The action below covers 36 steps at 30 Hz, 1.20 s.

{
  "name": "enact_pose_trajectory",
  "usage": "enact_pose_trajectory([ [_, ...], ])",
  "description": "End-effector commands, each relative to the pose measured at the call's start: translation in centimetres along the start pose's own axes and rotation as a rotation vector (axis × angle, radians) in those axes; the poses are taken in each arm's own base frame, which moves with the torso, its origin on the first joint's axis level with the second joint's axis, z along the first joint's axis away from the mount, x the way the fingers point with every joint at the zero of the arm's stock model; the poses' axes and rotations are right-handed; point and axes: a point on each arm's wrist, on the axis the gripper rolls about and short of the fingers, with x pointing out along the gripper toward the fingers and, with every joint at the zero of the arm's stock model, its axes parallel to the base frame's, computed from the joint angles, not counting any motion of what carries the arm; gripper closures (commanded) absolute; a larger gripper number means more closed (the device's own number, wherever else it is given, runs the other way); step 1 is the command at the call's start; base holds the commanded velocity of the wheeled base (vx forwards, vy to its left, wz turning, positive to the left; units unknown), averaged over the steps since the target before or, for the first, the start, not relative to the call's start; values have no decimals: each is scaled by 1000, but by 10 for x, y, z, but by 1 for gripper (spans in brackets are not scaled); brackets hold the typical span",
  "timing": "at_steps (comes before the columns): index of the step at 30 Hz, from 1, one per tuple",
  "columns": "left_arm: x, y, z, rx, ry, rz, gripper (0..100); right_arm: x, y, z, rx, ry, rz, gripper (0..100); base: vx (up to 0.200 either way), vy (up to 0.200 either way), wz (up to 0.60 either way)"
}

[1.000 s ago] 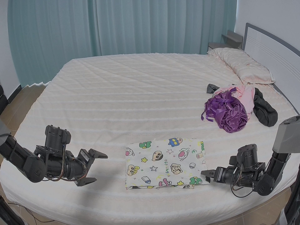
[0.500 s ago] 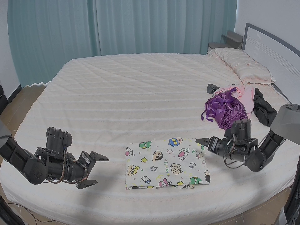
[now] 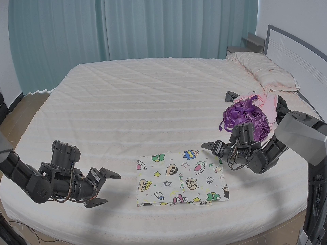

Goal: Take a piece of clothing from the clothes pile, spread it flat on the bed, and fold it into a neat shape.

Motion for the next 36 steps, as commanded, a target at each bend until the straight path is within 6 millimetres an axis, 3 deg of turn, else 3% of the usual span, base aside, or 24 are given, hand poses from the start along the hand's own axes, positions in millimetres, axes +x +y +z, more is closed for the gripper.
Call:
enact_pose_trajectory([
  [1, 0, 0, -1, 2, 2, -1, 0, 13, -4, -4, -1, 9, -6, 0, 0, 0, 0],
  [12, 0, 0, -1, 2, 2, -1, 0, 15, -1, 0, -5, 7, -6, 0, 0, 0, 0],
  [13, 0, 0, -1, 2, 2, -1, 0, 16, -3, -1, -5, 11, -9, 100, 0, 0, 0],
  [36, 1, 0, -2, 6, 8, 2, 0, 15, -21, 12, 29, -26, -40, 100, 0, 0, 0],
])
